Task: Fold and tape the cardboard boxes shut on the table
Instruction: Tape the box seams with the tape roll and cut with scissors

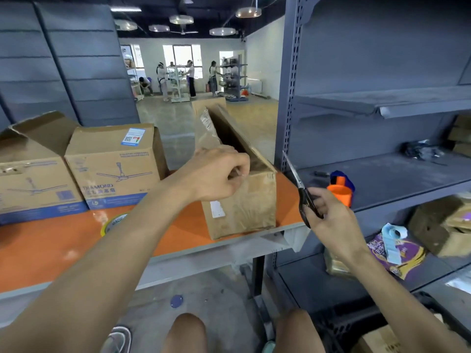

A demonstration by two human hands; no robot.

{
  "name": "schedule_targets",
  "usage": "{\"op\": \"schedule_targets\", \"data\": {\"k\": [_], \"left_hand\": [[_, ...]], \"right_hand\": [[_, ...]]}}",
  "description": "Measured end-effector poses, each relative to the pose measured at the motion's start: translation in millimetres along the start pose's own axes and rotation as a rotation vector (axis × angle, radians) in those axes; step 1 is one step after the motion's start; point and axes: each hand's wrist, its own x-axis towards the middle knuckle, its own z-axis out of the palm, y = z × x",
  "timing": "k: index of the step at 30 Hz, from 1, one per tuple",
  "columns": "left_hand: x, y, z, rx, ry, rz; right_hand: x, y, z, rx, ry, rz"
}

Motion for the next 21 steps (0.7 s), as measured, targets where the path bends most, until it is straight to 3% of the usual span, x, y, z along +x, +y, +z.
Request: {"op": "schedule_targets", "data": {"k": [4, 8, 10, 15, 18, 21], "left_hand": [[-7, 8, 4, 0.024, -0.058, -0.042], [-26, 27, 29, 0.407, 0.266, 0.09], [-38, 34, 47, 0.428, 0.395, 0.056], [-56, 36, 73, -0.228, 0.307, -0.348], [-57, 32, 70, -0.265, 0.382, -0.336], [-53, 22, 56, -0.218, 0.427, -0.338]], "right_hand": [[-25, 0, -9, -0.052, -0.066, -0.094], [-43, 1, -11, -0.151, -0.094, -0.216], [-42, 1, -9, -0.19, -0.134, -0.228], [-30, -2, -14, -0.166, -0.247, -0.233], [-24, -7, -26, -0.068, -0.343, -0.232], [-14, -17, -42, -0.429, -0.221, -0.451]]}}
